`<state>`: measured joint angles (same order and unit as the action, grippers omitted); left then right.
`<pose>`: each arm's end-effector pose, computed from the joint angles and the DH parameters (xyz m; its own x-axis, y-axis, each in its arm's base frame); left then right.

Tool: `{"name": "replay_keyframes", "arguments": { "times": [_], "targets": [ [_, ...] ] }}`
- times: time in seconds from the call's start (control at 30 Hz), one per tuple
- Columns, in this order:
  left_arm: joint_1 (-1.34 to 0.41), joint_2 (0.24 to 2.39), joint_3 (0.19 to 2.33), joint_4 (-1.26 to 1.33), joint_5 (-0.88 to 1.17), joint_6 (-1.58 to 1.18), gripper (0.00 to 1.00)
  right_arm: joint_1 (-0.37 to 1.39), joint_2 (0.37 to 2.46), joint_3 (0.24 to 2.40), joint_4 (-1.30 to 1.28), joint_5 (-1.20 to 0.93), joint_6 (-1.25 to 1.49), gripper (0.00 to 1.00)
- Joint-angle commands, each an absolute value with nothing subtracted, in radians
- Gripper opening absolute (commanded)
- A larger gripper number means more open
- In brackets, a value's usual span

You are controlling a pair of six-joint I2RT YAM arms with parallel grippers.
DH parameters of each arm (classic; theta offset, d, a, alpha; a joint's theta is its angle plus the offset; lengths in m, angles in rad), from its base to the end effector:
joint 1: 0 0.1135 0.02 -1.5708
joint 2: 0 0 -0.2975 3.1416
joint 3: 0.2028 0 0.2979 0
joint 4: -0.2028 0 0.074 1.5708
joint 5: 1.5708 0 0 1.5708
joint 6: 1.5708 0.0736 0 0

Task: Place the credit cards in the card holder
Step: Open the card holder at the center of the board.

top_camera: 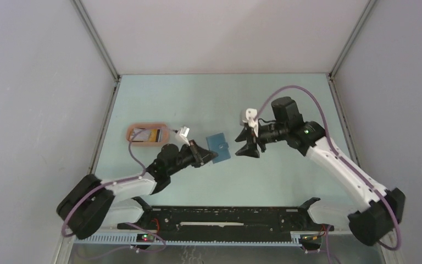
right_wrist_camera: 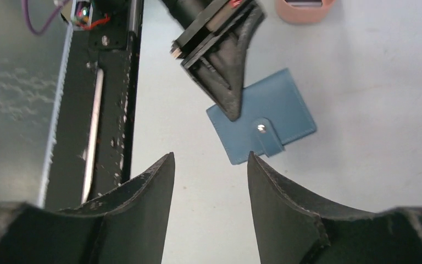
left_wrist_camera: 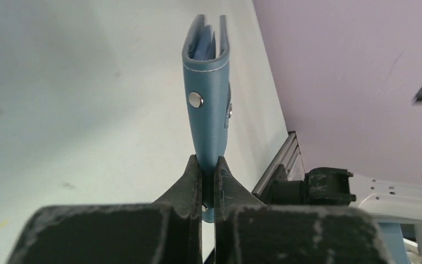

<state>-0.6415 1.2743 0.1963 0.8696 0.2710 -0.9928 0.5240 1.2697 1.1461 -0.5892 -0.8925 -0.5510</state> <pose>0.2011 -0.1748 0.1393 -0.7492 -0.4476 -0.4881 0.2908 0.4398 -0.8497 0.2481 0.2096 0.3426 -0.0510 -0.4089 -0.9112 -0.9985 0.0405 0.0378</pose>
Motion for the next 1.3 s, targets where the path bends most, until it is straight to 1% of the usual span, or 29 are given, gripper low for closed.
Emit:
{"name": "replay_keyframes", "arguments": {
  "times": [0.0, 0.1, 0.2, 0.33, 0.53, 0.8, 1.27],
  "targets": [
    [-0.742, 1.073, 0.450, 0.281, 0.062, -0.821, 0.00, 0.576, 1.212, 1.059, -0.597, -0.803, -0.856, 0.60],
    [-0.770, 1.041, 0.560, 0.135, 0.027, -0.819, 0.00, 0.618, 1.195, 1.049, -0.560, -0.723, -0.862, 0.59],
    [-0.797, 1.058, 0.618, 0.101, 0.048, -0.844, 0.00, 0.653, 1.187, 1.041, -0.506, -0.638, -0.831, 0.56],
    [-0.842, 1.093, 0.679, 0.060, 0.033, -0.851, 0.00, 0.675, 1.179, 1.017, -0.456, -0.548, -0.815, 0.55],
    [-0.855, 1.107, 0.708, 0.041, 0.033, -0.851, 0.00, 0.681, 1.167, 1.009, -0.453, -0.541, -0.815, 0.55],
    [-0.872, 1.098, 0.735, 0.033, 0.049, -0.835, 0.00, 0.707, 1.211, 0.991, -0.417, -0.513, -0.821, 0.56],
    [-0.891, 1.047, 0.722, 0.105, 0.109, -0.826, 0.00, 0.739, 1.261, 0.975, -0.396, -0.510, -0.822, 0.54]
  ]
}}
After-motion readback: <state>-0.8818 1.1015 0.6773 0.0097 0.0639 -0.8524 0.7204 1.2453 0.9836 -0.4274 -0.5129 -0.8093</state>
